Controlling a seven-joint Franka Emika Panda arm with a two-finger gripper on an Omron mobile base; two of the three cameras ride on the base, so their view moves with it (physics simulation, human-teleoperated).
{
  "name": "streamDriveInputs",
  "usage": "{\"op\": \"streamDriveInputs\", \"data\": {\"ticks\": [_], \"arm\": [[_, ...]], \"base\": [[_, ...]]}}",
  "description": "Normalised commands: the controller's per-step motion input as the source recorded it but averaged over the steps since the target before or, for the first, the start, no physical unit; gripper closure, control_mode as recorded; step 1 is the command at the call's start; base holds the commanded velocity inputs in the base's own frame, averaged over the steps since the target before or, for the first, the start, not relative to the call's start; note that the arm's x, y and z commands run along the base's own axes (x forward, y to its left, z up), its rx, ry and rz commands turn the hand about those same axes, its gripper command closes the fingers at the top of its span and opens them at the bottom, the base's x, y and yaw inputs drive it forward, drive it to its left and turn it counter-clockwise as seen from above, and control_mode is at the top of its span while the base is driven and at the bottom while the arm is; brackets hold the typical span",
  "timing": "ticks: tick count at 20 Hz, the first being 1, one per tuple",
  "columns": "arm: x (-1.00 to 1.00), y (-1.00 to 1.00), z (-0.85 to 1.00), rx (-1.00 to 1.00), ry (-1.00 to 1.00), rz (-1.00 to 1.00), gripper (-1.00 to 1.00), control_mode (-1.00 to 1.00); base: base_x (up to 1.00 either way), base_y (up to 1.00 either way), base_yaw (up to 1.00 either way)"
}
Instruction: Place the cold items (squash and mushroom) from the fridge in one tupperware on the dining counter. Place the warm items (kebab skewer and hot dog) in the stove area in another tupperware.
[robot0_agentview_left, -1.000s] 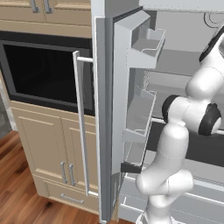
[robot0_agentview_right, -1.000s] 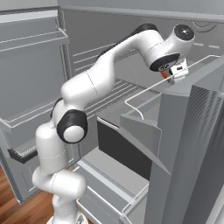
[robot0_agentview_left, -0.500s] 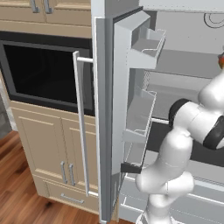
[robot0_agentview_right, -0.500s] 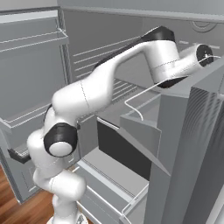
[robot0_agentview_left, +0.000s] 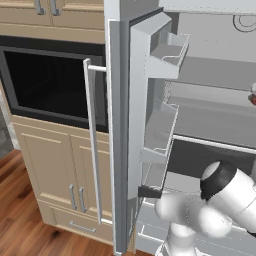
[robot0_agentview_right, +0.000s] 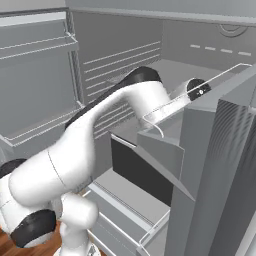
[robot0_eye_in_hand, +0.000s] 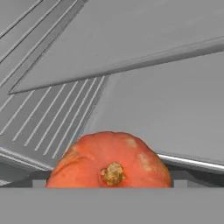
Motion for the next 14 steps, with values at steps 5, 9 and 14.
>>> {"op": "streamDriveInputs", "data": {"ticks": [5, 9, 14], "arm": [[-1.0, 1.0, -0.59, -0.59, -0.01, -0.05, 1.0, -1.0], [-0.92, 0.45, -0.53, -0.31, 0.0, -0.06, 1.0, -1.0], [-0.44, -0.04, -0.61, 0.0, 0.02, 0.0, 1.0, -1.0]], "base": [[0.0, 0.0, 0.0], [0.0, 0.0, 0.0], [0.0, 0.0, 0.0]]}}
